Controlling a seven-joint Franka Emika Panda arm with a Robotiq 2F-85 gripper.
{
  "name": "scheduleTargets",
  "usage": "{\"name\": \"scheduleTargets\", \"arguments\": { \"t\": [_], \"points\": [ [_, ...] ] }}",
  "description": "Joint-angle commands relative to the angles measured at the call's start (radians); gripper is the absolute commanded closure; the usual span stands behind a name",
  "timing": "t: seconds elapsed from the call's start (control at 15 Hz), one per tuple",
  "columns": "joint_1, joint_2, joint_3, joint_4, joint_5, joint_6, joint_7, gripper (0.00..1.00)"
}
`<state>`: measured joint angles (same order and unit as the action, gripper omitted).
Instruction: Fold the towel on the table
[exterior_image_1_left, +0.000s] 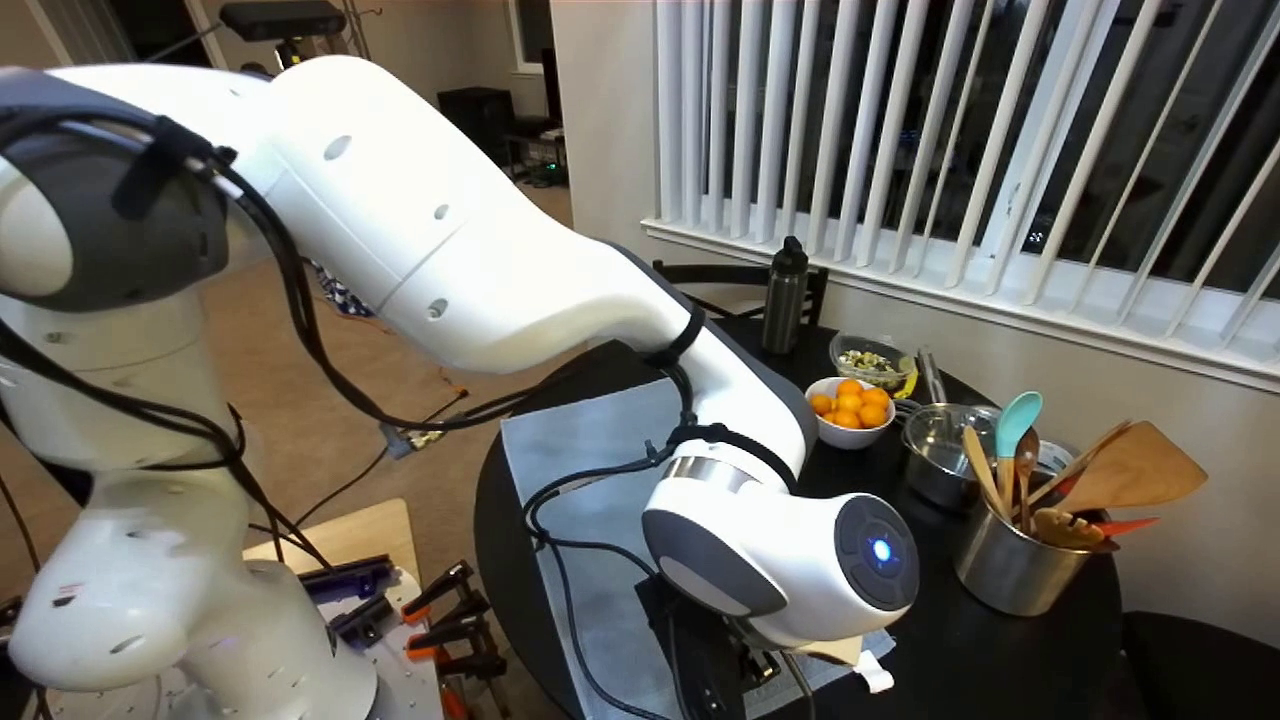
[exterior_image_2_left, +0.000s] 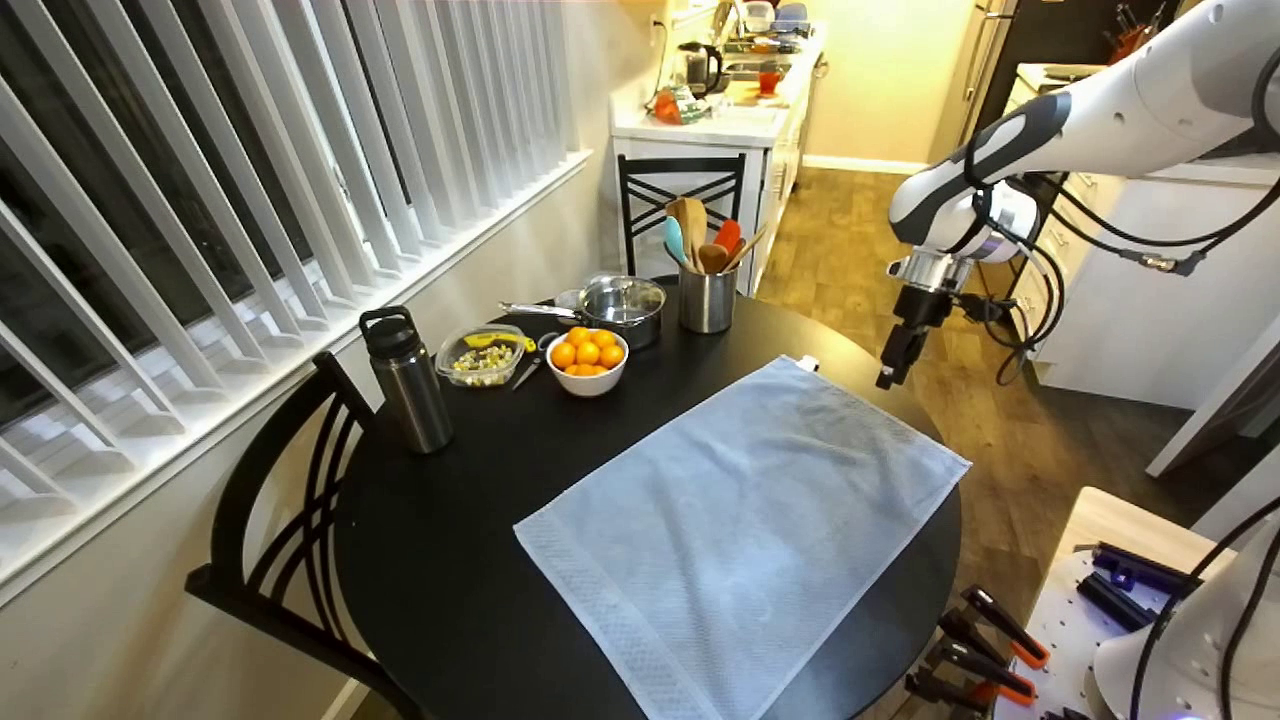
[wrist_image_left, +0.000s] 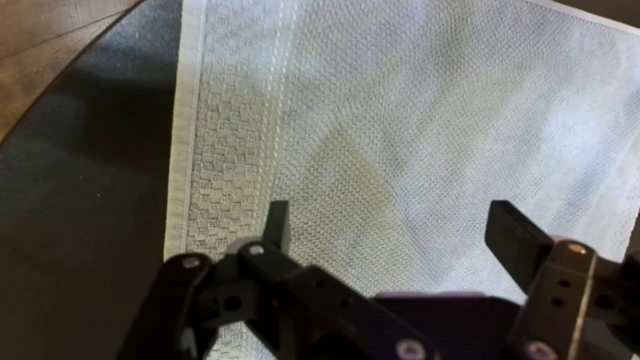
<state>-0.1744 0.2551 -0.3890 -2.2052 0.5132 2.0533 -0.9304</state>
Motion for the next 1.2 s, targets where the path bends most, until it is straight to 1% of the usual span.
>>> {"name": "scheduleTargets", "arguments": {
  "t": [0.0,0.27,0.4,0.6,0.8,1.0,1.13],
  "points": [
    [-0.132,0.09,0.091,0.092,0.058,0.005,-0.013,0.0],
    [-0.247,0.271,0.151,0.279,0.072,-0.037,-0.007,0.0],
    [-0.273,0.353,0.189,0.365,0.045,-0.042,0.031,0.0],
    [-0.308,0.435,0.235,0.458,0.028,-0.051,0.041,0.0],
    [-0.322,0.478,0.257,0.509,0.015,-0.046,0.049,0.0],
    [-0.326,0.48,0.264,0.507,0.011,-0.025,0.064,0.0],
    [-0.322,0.471,0.266,0.483,0.016,-0.005,0.086,0.0]
  ]
}}
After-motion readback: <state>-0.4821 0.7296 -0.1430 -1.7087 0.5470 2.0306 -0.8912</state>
